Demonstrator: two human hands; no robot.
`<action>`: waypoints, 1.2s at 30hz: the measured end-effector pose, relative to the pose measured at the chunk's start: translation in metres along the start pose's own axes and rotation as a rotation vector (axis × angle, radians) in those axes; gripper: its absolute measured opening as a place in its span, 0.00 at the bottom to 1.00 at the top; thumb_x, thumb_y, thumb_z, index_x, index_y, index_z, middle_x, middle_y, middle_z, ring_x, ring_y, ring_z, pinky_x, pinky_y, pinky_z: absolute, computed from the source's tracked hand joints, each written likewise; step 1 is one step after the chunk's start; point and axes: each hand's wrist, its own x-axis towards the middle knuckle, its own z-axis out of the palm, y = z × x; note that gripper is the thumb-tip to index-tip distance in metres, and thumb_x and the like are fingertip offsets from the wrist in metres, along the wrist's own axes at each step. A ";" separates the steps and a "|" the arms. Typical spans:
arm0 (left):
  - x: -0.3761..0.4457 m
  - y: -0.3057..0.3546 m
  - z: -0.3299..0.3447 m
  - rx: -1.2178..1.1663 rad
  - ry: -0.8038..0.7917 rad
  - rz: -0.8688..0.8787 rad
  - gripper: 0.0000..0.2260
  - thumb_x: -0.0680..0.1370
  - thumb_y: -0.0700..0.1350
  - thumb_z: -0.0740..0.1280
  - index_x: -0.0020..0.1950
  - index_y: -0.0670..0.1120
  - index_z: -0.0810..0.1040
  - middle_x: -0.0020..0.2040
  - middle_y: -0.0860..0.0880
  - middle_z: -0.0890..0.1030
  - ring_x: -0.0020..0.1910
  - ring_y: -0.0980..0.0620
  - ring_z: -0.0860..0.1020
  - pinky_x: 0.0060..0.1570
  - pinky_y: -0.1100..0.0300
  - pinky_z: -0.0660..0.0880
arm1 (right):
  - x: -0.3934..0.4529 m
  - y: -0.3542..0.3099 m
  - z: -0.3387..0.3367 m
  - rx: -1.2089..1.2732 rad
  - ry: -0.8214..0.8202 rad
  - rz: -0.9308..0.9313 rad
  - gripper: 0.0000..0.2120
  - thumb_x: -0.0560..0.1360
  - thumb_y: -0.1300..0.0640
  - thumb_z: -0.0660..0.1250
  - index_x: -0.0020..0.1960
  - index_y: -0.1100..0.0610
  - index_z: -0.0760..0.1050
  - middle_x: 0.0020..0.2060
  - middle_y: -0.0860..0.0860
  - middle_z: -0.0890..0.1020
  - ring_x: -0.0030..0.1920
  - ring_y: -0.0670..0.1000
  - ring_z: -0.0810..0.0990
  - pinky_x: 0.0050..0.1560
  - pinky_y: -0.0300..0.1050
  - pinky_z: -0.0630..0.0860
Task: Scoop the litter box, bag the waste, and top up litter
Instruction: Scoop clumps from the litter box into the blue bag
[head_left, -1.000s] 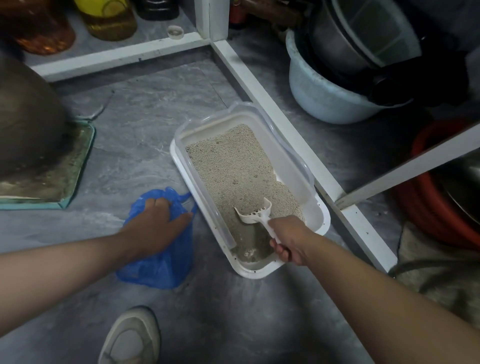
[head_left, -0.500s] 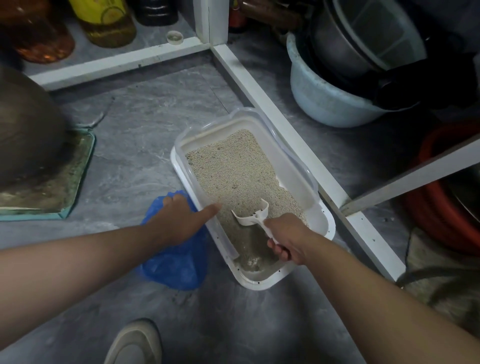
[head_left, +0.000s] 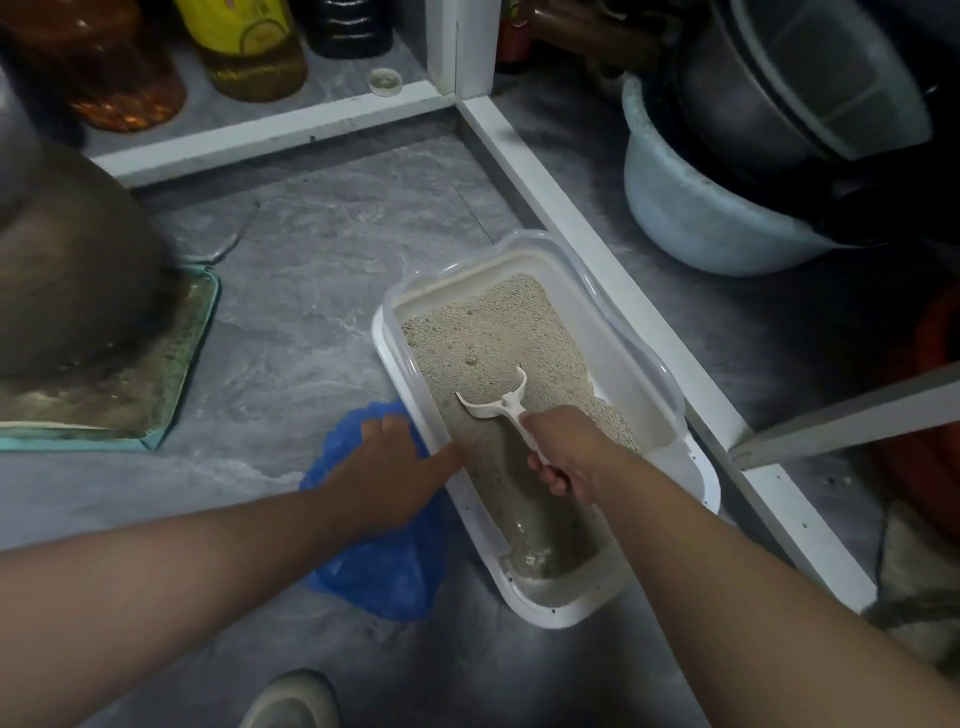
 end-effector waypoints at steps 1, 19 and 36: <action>0.000 -0.001 0.000 -0.006 -0.001 -0.002 0.46 0.61 0.83 0.56 0.59 0.46 0.73 0.60 0.47 0.73 0.52 0.46 0.78 0.54 0.45 0.78 | 0.003 -0.004 0.002 -0.016 0.000 -0.017 0.15 0.83 0.50 0.59 0.46 0.61 0.73 0.28 0.55 0.75 0.21 0.49 0.65 0.23 0.37 0.61; -0.005 0.006 -0.009 0.092 0.033 0.187 0.30 0.74 0.67 0.62 0.69 0.49 0.65 0.65 0.49 0.67 0.66 0.48 0.70 0.63 0.52 0.69 | 0.018 -0.008 0.018 -0.105 -0.092 -0.202 0.15 0.83 0.50 0.61 0.44 0.59 0.76 0.26 0.55 0.75 0.18 0.49 0.66 0.22 0.36 0.61; -0.003 0.000 -0.013 0.070 0.006 0.201 0.31 0.70 0.70 0.58 0.66 0.52 0.67 0.61 0.52 0.67 0.62 0.51 0.72 0.58 0.54 0.70 | 0.048 -0.021 0.059 -0.284 0.056 -0.433 0.26 0.83 0.44 0.56 0.39 0.63 0.76 0.27 0.59 0.80 0.26 0.58 0.79 0.33 0.49 0.77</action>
